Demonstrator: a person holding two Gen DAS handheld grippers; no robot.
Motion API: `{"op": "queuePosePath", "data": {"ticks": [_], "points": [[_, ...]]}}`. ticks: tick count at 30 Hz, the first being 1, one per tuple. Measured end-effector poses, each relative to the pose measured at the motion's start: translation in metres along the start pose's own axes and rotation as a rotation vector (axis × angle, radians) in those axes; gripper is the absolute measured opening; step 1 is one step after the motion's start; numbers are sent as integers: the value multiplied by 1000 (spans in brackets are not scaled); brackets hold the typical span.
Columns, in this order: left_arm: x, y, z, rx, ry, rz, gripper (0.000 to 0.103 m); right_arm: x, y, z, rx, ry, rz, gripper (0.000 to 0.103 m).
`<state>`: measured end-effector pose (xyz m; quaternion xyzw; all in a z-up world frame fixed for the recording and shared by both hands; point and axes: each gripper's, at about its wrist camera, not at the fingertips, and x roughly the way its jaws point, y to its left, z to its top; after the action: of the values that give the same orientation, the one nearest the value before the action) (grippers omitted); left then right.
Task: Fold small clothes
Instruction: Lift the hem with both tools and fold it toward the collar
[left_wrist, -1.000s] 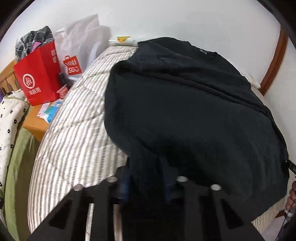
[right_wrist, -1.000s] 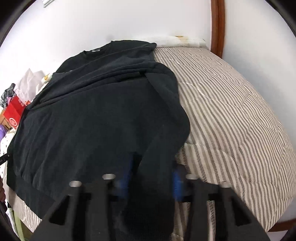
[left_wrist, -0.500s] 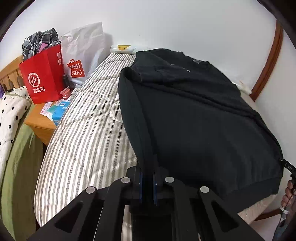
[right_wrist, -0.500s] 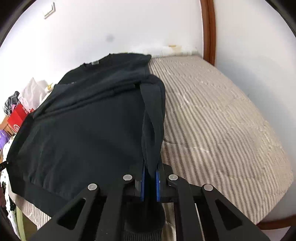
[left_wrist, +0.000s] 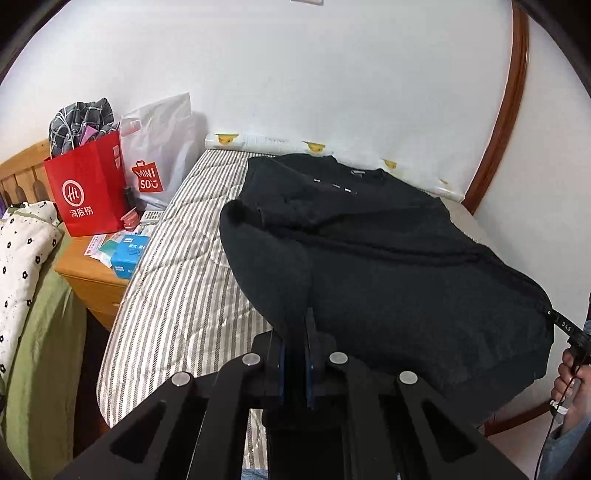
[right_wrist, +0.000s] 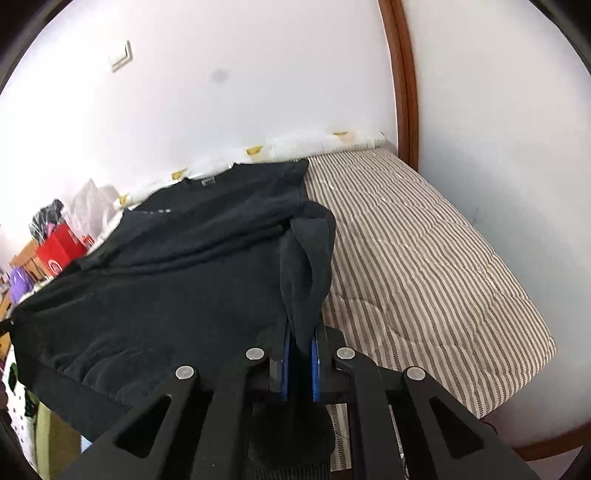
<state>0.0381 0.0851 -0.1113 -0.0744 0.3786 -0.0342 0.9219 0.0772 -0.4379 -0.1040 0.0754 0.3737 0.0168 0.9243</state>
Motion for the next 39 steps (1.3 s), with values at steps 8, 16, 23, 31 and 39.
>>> {"op": "queuePosePath", "data": {"ticks": [8, 16, 23, 31, 39], "points": [[14, 17, 23, -64, -42, -25, 8, 2, 13, 35, 12, -63, 23, 8], [41, 22, 68, -75, -79, -20, 8, 37, 30, 89, -18, -104, 28, 8], [91, 28, 104, -87, -72, -5, 8, 90, 33, 130, -19, -90, 21, 9], [162, 33, 120, -93, 3, 33, 8, 167, 42, 151, -77, -49, -32, 9], [206, 40, 122, -91, 55, 41, 9, 229, 39, 153, -94, 41, -60, 9]]}}
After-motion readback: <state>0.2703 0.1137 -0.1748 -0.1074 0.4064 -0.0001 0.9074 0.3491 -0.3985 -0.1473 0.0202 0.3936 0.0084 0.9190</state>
